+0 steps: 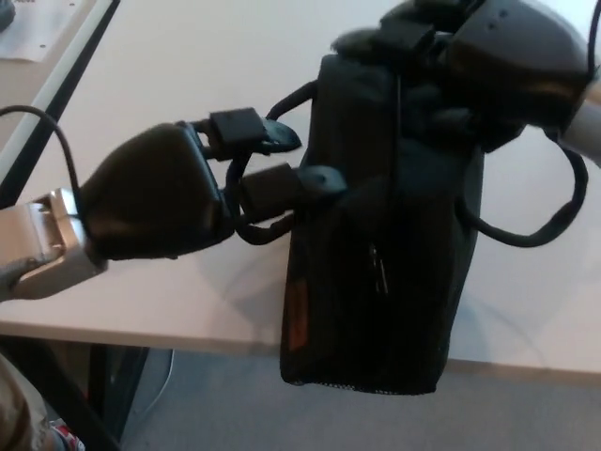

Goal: A lunch bag is kept on the middle of the desk and the robot uses both its hands to grab the opening of the bag from the left and right and moves its hands away from each other to spread the bag open

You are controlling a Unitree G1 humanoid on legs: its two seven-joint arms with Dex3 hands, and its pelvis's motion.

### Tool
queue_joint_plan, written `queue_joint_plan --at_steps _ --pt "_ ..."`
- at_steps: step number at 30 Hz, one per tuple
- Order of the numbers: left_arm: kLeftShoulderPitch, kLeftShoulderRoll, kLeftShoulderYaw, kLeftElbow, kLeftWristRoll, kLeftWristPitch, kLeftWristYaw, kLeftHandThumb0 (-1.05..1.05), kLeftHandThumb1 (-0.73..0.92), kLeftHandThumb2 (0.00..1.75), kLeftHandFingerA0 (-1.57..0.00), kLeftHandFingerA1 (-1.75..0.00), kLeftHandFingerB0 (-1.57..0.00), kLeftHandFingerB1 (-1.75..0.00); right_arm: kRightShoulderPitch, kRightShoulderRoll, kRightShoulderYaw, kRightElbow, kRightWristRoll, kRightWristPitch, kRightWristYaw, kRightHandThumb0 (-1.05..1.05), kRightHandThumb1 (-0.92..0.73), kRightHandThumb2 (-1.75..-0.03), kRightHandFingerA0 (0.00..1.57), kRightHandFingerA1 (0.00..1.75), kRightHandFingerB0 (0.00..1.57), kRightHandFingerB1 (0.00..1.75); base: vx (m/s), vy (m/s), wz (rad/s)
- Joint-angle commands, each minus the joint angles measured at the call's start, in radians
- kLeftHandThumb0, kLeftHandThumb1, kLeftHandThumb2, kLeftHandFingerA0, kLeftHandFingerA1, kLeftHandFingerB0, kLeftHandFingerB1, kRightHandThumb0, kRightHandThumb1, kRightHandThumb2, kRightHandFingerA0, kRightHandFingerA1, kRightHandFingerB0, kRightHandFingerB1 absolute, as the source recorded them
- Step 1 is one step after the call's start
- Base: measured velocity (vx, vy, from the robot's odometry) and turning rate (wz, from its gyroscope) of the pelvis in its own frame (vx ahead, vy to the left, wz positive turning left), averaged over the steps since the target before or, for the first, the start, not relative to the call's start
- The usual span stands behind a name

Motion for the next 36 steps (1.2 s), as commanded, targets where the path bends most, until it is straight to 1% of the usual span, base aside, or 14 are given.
queue_joint_plan --at_steps 1,7,9,10,15,18,19,24,26,27,28,33,34,36 --pt "-0.066 0.075 -0.130 0.002 0.312 -0.045 0.259 0.11 0.29 0.94 -0.25 -0.56 -0.12 -0.50 0.009 -0.078 0.086 -0.010 -0.069 -0.138 0.185 -0.05 -0.40 -0.67 0.29 0.36 0.18 0.30 0.00 0.000 0.00" --pt "-0.077 0.087 -0.145 -0.008 0.294 -0.045 0.257 0.11 0.28 0.92 -0.25 -0.56 -0.08 -0.49 0.018 -0.098 0.090 -0.021 -0.058 -0.136 0.213 -0.08 -0.44 -0.62 0.31 0.36 0.18 0.31 0.00 0.000 0.00" --pt "-0.084 0.087 -0.156 -0.002 0.300 -0.042 0.280 0.11 0.36 0.77 -0.35 -0.41 -0.22 -0.34 0.022 -0.101 0.091 -0.019 -0.061 -0.144 0.206 -0.08 -0.31 -0.85 0.21 0.53 0.03 0.46 0.00 0.000 0.00" --pt "-0.087 0.087 -0.159 -0.001 0.294 -0.047 0.282 0.11 0.37 0.76 -0.35 -0.41 -0.21 -0.35 0.026 -0.102 0.091 -0.022 -0.062 -0.147 0.205 -0.09 -0.45 -0.62 0.30 0.36 0.15 0.30 0.00 0.000 0.00" --pt "-0.096 0.089 -0.172 -0.014 0.313 -0.034 0.318 0.07 0.39 0.67 -0.35 -0.41 -0.22 -0.34 0.040 -0.101 0.083 -0.029 -0.070 -0.154 0.200 -0.09 -0.44 -0.62 0.30 0.36 0.15 0.30 0.00 0.000 0.00" --pt "-0.089 0.089 -0.170 -0.031 0.321 -0.029 0.327 0.08 0.38 0.74 -0.35 -0.41 -0.23 -0.34 0.046 -0.094 0.073 -0.027 -0.073 -0.154 0.194 -0.09 -0.44 -0.62 0.30 0.36 0.15 0.30 0.00 0.000 0.00" --pt "-0.086 0.088 -0.171 -0.035 0.324 -0.028 0.332 0.07 0.39 0.75 -0.35 -0.41 -0.23 -0.34 0.046 -0.092 0.068 -0.027 -0.066 -0.155 0.198 -0.07 -0.31 -0.86 0.21 0.53 0.02 0.45 0.00 0.000 0.00" --pt "-0.074 0.072 -0.179 -0.055 0.352 -0.003 0.355 0.06 0.30 0.91 -0.25 -0.57 -0.15 -0.51 0.036 -0.087 0.040 -0.048 -0.034 -0.149 0.232 -0.07 -0.41 -0.68 0.28 0.37 0.14 0.30 0.00 0.000 0.00" --pt "-0.060 0.072 -0.177 -0.076 0.343 -0.003 0.331 0.05 0.30 0.91 -0.24 -0.56 -0.15 -0.51 0.040 -0.092 0.029 -0.067 -0.030 -0.150 0.245 -0.07 -0.31 -0.88 0.20 0.53 0.00 0.44 0.00 0.000 0.00" --pt "-0.058 0.071 -0.175 -0.078 0.335 -0.009 0.323 0.06 0.30 0.91 -0.25 -0.56 -0.16 -0.51 0.037 -0.093 0.021 -0.072 -0.035 -0.154 0.239 -0.08 -0.42 -0.66 0.29 0.36 0.14 0.29 0.00 0.000 0.00" --pt "-0.058 0.069 -0.176 -0.080 0.335 -0.012 0.325 0.06 0.29 0.91 -0.26 -0.57 -0.18 -0.52 0.035 -0.096 0.016 -0.077 -0.035 -0.155 0.242 -0.08 -0.33 -0.87 0.19 0.52 0.00 0.45 0.00 0.000 0.00" --pt "-0.048 0.059 -0.175 -0.101 0.350 0.004 0.337 0.01 0.41 0.70 -0.33 -0.43 -0.28 -0.34 0.027 -0.119 -0.060 -0.138 0.021 -0.151 0.272 -0.07 -0.32 -0.89 0.20 0.53 0.03 0.45 0.00 0.000 0.00" --pt "-0.048 0.058 -0.174 -0.102 0.350 0.003 0.335 0.01 0.40 0.70 -0.32 -0.43 -0.28 -0.35 0.030 -0.118 -0.070 -0.142 0.027 -0.151 0.277 -0.06 -0.42 -0.71 0.29 0.37 0.17 0.30 0.00 0.000 0.00" --pt "-0.047 0.054 -0.173 -0.107 0.351 0.005 0.330 0.01 0.29 0.89 -0.25 -0.57 -0.17 -0.52 0.032 -0.117 -0.092 -0.151 0.034 -0.153 0.274 -0.07 -0.31 -0.88 0.21 0.54 0.08 0.49 0.00 0.000 0.00"
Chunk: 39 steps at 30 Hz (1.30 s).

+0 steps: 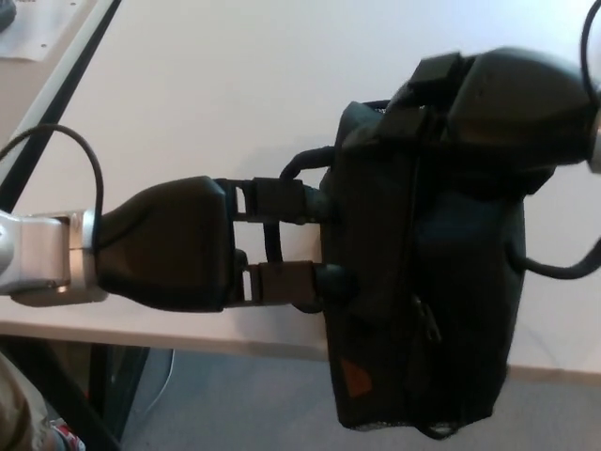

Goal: A lunch bag is kept on the middle of the desk and the robot uses both its hands to grab the opening of the bag from the left and right and moves its hands away from each other to spread the bag open

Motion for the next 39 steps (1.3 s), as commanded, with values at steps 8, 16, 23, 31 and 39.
queue_joint_plan --at_steps 8,16,23,31,39 --pt "0.028 -0.018 -0.004 -0.031 0.035 0.021 -0.023 0.00 0.28 0.89 -0.22 -0.56 -0.13 -0.50 0.017 0.006 -0.107 -0.033 0.085 -0.013 0.048 -0.06 -0.43 -0.68 0.32 0.36 0.17 0.28 0.00 0.000 0.00" --pt "0.038 -0.076 -0.018 -0.040 0.059 0.058 0.033 -0.02 0.42 0.71 -0.28 -0.43 -0.29 -0.33 0.024 0.039 -0.117 -0.062 0.078 -0.001 0.053 -0.08 -0.45 -0.68 0.32 0.36 0.15 0.28 0.00 0.000 0.00" --pt "0.033 -0.118 -0.017 -0.042 0.067 0.074 0.056 -0.06 0.31 0.89 -0.21 -0.57 -0.20 -0.54 0.031 0.040 -0.121 -0.039 0.067 -0.022 0.041 -0.10 -0.43 -0.69 0.33 0.37 0.19 0.29 0.00 0.000 0.00" --pt "0.037 -0.116 -0.017 -0.038 0.087 0.100 0.069 -0.08 0.29 0.88 -0.23 -0.57 -0.19 -0.53 0.028 -0.062 -0.183 -0.065 0.121 -0.072 0.079 -0.09 -0.49 -0.59 0.35 0.39 0.22 0.30 0.00 0.000 0.00" --pt "0.051 -0.106 -0.016 -0.027 0.075 0.091 0.052 -0.07 0.28 0.86 -0.23 -0.57 -0.18 -0.53 -0.047 -0.175 -0.335 -0.070 0.208 -0.057 0.089 -0.14 -0.53 -0.61 0.32 0.39 0.23 0.31 0.00 0.000 0.00"
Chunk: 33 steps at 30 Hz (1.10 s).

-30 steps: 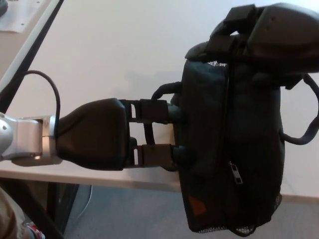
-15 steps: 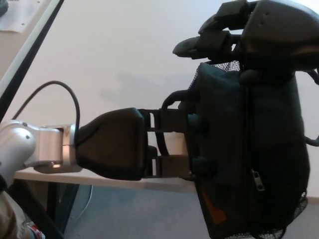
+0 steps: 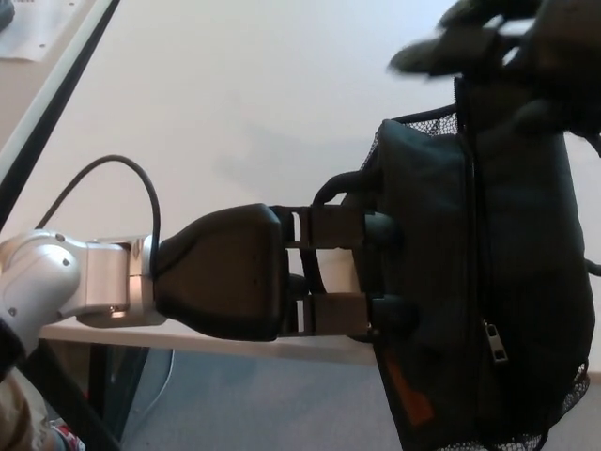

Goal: A lunch bag is kept on the middle of the desk and the robot uses both its hands to grab the opening of the bag from the left and right and moves its hands away from each other to spread the bag open

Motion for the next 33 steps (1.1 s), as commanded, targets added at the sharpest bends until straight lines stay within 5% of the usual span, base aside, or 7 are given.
queue_joint_plan --at_steps 1,4,8,15,31,32,33 --pt "0.018 0.018 -0.001 0.001 0.017 0.026 -0.002 -0.10 0.27 0.83 -0.24 -0.57 -0.17 -0.52 -0.048 -0.077 -0.088 -0.018 0.107 0.014 0.042 -0.13 -0.55 -0.58 0.34 0.37 0.24 0.30 0.00 0.000 0.00" --pt "0.018 0.015 -0.004 0.011 0.021 0.028 0.014 -0.16 0.43 0.59 -0.34 -0.46 -0.28 -0.35 -0.006 -0.161 -0.151 -0.037 0.157 0.015 0.071 -0.13 -0.35 -0.86 0.24 0.55 0.11 0.48 0.00 0.000 0.00" --pt "0.029 0.033 0.006 -0.004 0.010 0.024 -0.005 -0.08 0.29 0.85 -0.23 -0.57 -0.18 -0.52 0.074 -0.206 -0.195 -0.062 0.204 0.010 0.084 -0.11 -0.52 -0.57 0.36 0.38 0.23 0.30 0.00 0.000 0.00" --pt "0.038 0.031 0.007 -0.008 0.001 0.021 -0.010 -0.12 0.44 0.60 -0.33 -0.45 -0.30 -0.35 0.277 -0.250 -0.270 -0.061 0.234 -0.042 0.056 -0.08 -0.32 -0.84 0.27 0.56 0.13 0.49 0.00 0.000 0.00" --pt "0.046 0.025 0.013 -0.011 -0.002 0.031 -0.007 -0.12 0.29 0.84 -0.25 -0.57 -0.17 -0.52 0.425 -0.184 -0.273 -0.082 0.148 -0.036 0.010 -0.08 -0.33 -0.85 0.29 0.56 0.16 0.50 0.00 0.000 0.00" --pt "0.043 0.022 0.012 -0.012 -0.002 0.032 -0.013 -0.13 0.44 0.60 -0.33 -0.46 -0.27 -0.34 0.427 -0.181 -0.269 -0.087 0.143 -0.030 0.012 -0.09 -0.33 -0.85 0.27 0.56 0.14 0.49 0.00 0.000 0.00" --pt "0.042 0.019 0.012 -0.013 -0.001 0.033 -0.015 -0.09 0.29 0.85 -0.24 -0.57 -0.16 -0.52 0.426 -0.177 -0.266 -0.090 0.137 -0.027 0.011 -0.09 -0.33 -0.85 0.28 0.56 0.14 0.50 0.00 0.000 0.00"
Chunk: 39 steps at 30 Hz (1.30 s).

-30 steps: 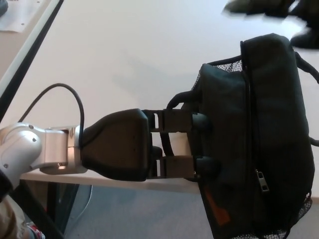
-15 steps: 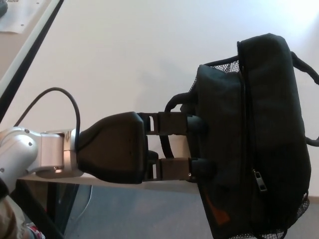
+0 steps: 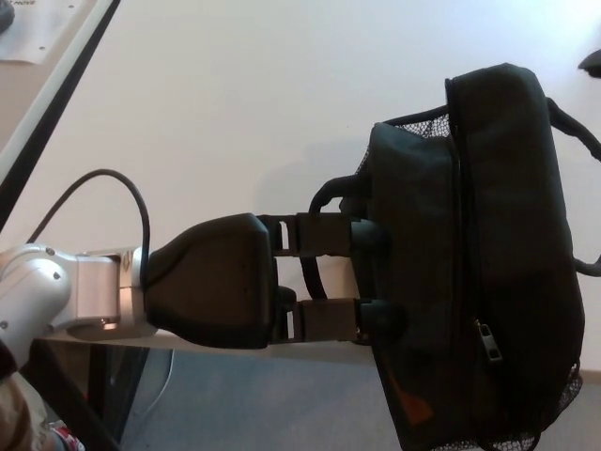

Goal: A lunch bag is kept on the middle of the desk and the robot uses both its hands to grab the opening of the bag from the left and right and moves its hands away from each other to spread the bag open

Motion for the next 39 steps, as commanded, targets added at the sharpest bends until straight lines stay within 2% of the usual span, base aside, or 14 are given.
queue_joint_plan --at_steps 1,3,4,5,6,7,38,39 --pt "0.006 0.004 0.006 -0.005 0.001 0.019 -0.014 -0.09 0.29 0.85 -0.24 -0.57 -0.16 -0.52 0.013 0.022 0.016 -0.012 -0.037 0.014 -0.018 -0.09 -0.33 -0.85 0.28 0.56 0.14 0.50 0.00 0.000 0.00" --pt "0.005 0.000 0.007 -0.006 0.000 0.019 -0.015 -0.10 0.29 0.84 -0.24 -0.57 -0.17 -0.52 0.014 0.025 0.018 -0.019 -0.041 0.021 -0.016 -0.10 -0.34 -0.86 0.27 0.56 0.14 0.49 0.00 0.000 0.00" --pt "0.002 -0.003 0.005 -0.007 0.005 0.021 -0.013 -0.05 0.41 0.70 -0.34 -0.45 -0.29 -0.33 0.013 0.031 0.021 -0.028 -0.039 0.031 -0.012 -0.09 -0.33 -0.86 0.27 0.56 0.15 0.50 0.00 0.000 0.00" --pt "0.001 -0.004 0.005 -0.007 0.007 0.023 -0.012 -0.05 0.41 0.70 -0.34 -0.45 -0.29 -0.33 0.013 0.034 0.022 -0.032 -0.038 0.035 -0.010 -0.09 -0.33 -0.86 0.27 0.56 0.15 0.50 0.00 0.000 0.00" --pt "-0.001 -0.007 0.005 -0.006 0.008 0.023 -0.012 -0.01 0.30 0.91 -0.26 -0.57 -0.16 -0.51 0.011 0.042 0.025 -0.030 -0.037 0.035 -0.013 -0.08 -0.33 -0.85 0.28 0.56 0.16 0.50 0.00 0.000 0.00" --pt "-0.002 -0.008 0.004 -0.011 0.018 0.037 -0.016 0.02 0.30 0.94 -0.21 -0.56 -0.13 -0.49 0.009 0.050 0.027 -0.026 -0.042 0.029 -0.021 -0.09 -0.33 -0.85 0.29 0.56 0.16 0.50 0.00 0.000 0.00" --pt "-0.005 -0.025 -0.005 -0.004 0.020 0.059 -0.036 0.02 0.28 0.92 -0.25 -0.57 -0.15 -0.50 0.110 0.133 0.086 -0.126 -0.144 0.020 -0.058 -0.13 -0.32 -0.85 0.29 0.56 0.18 0.51 0.00 0.000 0.00" --pt "-0.006 -0.028 -0.006 -0.001 0.020 0.059 -0.030 0.03 0.28 0.93 -0.25 -0.57 -0.16 -0.50 0.112 0.135 0.088 -0.127 -0.143 0.021 -0.059 -0.15 -0.50 -0.55 0.40 0.38 0.31 0.31 0.00 0.000 0.00"
